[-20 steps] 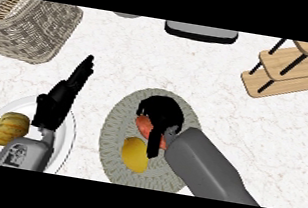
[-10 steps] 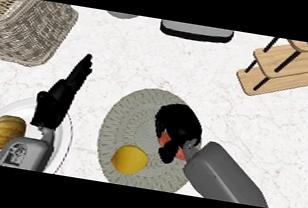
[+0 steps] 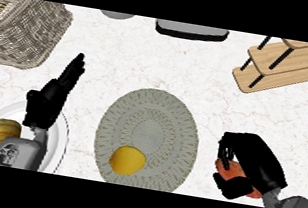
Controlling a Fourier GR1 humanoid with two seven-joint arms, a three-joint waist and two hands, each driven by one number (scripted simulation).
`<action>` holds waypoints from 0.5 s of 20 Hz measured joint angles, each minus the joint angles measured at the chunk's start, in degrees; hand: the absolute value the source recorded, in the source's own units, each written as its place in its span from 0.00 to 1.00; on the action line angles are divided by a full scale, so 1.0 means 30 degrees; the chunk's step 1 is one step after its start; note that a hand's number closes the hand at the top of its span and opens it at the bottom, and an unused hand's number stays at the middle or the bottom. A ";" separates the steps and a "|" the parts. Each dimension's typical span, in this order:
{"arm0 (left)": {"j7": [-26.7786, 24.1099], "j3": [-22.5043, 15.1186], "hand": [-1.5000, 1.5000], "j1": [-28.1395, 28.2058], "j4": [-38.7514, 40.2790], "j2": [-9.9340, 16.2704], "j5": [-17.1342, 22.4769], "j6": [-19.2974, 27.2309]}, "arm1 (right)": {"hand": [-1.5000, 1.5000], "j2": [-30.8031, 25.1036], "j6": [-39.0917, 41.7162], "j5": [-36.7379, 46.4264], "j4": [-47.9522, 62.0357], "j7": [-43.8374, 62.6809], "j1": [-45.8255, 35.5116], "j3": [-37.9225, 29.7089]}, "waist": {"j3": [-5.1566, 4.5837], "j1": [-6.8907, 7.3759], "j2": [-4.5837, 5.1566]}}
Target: Pick the sweet potato from the placemat and place it in the tiered shelf
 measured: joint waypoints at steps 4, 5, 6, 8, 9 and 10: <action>-0.0294 -0.0101 0.50 0.0223 0.0021 -0.0087 -0.0107 0.0042 | 1.00 -0.0090 -0.1023 -0.2264 -0.3157 -0.0741 0.2016 -0.1852 | 0.0001 -0.0051 0.0005; -0.0466 -0.0142 0.50 0.0330 0.0105 -0.0095 -0.0209 0.0086 | 1.00 -0.0168 -0.1272 -0.2672 -0.4078 -0.0881 0.2586 -0.2264 | 0.0001 -0.0049 0.0007; -0.0376 -0.0091 0.50 0.0115 0.0194 -0.0116 -0.0165 0.0079 | 1.00 -0.0450 -0.1308 -0.3189 -0.4959 -0.0993 0.3032 -0.2891 | 0.0000 -0.0026 0.0021; -0.0376 0.0019 0.50 0.0009 0.0199 -0.0057 -0.0077 0.0007 | 1.00 -0.1053 -0.1275 -0.4220 -0.6908 -0.0927 0.3988 -0.4181 | -0.0002 0.0020 0.0027; -0.0285 0.0060 0.50 -0.0072 0.0224 -0.0040 -0.0037 -0.0029 | 1.00 -0.1193 -0.1295 -0.4645 -0.7998 -0.0578 0.4346 -0.4720 | -0.0004 0.0035 0.0028; -0.0377 0.0116 0.50 -0.0208 0.0357 -0.0035 -0.0004 -0.0065 | 1.00 -0.1387 -0.1251 -0.5099 -0.8771 -0.0383 0.4718 -0.5430 | -0.0008 0.0093 0.0041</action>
